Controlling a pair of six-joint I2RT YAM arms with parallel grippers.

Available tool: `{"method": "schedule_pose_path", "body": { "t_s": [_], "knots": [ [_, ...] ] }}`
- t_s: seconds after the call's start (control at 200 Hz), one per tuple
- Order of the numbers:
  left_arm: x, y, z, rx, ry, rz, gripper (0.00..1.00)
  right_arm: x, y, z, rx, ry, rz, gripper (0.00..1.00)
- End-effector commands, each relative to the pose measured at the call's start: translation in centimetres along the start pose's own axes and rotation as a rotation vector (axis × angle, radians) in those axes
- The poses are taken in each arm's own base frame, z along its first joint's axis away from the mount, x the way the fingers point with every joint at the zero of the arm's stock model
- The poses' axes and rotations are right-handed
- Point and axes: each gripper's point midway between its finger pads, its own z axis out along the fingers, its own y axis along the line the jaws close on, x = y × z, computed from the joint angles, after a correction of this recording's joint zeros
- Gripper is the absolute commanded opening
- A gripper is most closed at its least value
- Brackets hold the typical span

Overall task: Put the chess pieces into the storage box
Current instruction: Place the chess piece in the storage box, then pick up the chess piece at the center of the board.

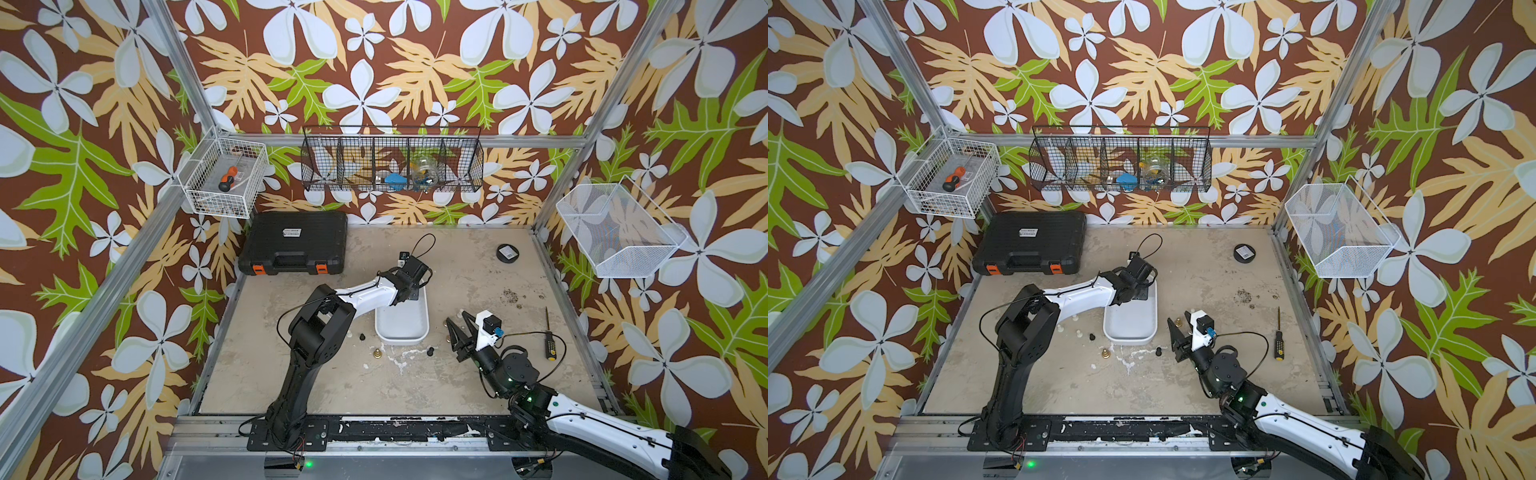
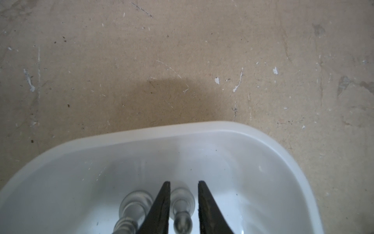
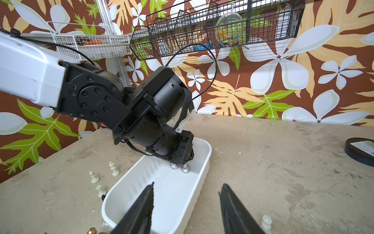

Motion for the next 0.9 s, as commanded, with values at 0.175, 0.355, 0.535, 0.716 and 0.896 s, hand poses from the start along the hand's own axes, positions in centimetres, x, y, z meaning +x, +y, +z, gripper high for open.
{"method": "schedule_pose_path", "body": {
  "t_s": [0.175, 0.355, 0.535, 0.716, 0.896],
  "knots": [
    [-2.9, -0.3, -5.4, 0.08, -0.078, -0.045, 0.37, -0.2, 0.5, 0.2, -0.023, -0.006, 0.001, 0.54],
    [-3.2, 3.0, -11.2, 0.096, -0.15, -0.112, 0.41, 0.3, 3.0, 0.7, -0.147, 0.022, -0.01, 0.56],
    [-1.0, 10.2, -13.6, -0.002, -0.095, -0.177, 0.41, 1.3, 7.1, 1.1, -0.361, 0.091, -0.01, 0.57],
    [1.8, 16.4, -14.4, -0.05, -0.046, -0.262, 0.41, 2.1, 9.9, 1.1, -0.502, 0.143, -0.01, 0.57],
    [4.2, 20.3, -13.5, -0.127, 0.005, -0.297, 0.42, 2.8, 10.7, 1.3, -0.543, 0.181, -0.012, 0.58]
  ]
}}
